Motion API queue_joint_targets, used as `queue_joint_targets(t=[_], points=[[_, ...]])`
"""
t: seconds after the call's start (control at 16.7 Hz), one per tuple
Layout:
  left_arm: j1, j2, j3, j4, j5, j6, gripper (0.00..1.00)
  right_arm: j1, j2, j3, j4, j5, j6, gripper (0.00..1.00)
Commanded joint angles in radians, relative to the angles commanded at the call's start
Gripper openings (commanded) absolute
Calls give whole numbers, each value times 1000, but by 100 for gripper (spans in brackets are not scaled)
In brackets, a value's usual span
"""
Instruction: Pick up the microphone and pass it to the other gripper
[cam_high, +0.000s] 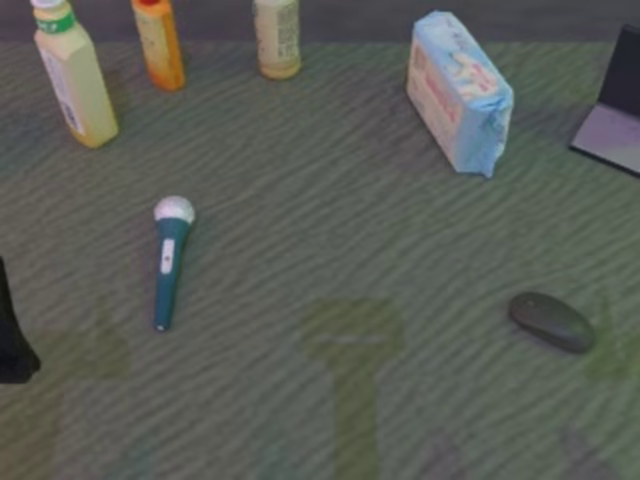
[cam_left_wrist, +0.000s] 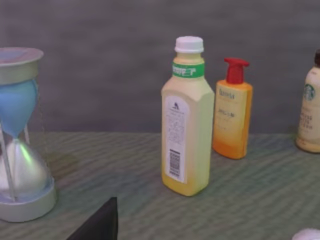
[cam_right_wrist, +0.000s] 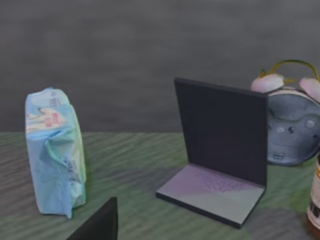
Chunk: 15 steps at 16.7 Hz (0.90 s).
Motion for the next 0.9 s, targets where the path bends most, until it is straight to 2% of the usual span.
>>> queue_joint_targets(t=[0.18, 0.42, 0.9], points=[[-4, 11, 10, -6, 1, -2, 100, 0, 0, 0, 0, 0, 0, 100], [-43, 159, 138, -94, 6, -31, 100, 0, 0, 0, 0, 0, 0, 100], [-162, 864, 631, -450, -12, -143, 100, 0, 0, 0, 0, 0, 0, 100]])
